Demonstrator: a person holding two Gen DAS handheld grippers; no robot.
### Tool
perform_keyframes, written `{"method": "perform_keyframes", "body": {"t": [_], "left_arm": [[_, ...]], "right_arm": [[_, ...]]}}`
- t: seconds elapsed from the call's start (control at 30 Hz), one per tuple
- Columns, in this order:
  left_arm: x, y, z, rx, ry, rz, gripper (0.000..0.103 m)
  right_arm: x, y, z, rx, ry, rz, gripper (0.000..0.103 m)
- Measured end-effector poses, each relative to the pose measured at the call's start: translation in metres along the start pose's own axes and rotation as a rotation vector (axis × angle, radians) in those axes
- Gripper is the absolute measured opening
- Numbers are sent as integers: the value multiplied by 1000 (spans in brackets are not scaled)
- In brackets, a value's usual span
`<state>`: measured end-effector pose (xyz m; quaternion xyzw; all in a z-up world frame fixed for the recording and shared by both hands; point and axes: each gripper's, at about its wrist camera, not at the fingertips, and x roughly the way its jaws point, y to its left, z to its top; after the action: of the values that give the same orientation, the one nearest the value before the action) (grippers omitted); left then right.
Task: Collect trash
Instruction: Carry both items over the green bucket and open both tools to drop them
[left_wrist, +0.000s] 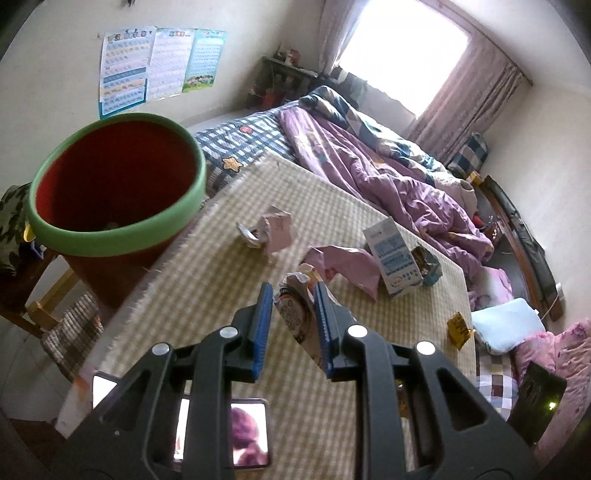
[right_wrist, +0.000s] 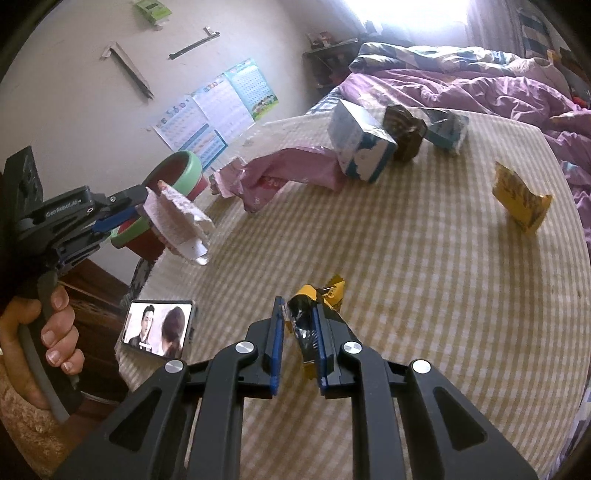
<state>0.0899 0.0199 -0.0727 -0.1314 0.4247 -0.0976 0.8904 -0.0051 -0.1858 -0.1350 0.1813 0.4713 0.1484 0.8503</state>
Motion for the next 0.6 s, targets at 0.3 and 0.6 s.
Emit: {"method": "perform_keyframes", "body": {"t": [0.3,0.6], "left_arm": [[-8,25,13,-2,-12,-17,22],[-8,53,31,-1,-8,-61,22]], "right_arm": [[6,17,4,12,-9,-30,6],[22,10,-1,90,28,-117,9]]}}
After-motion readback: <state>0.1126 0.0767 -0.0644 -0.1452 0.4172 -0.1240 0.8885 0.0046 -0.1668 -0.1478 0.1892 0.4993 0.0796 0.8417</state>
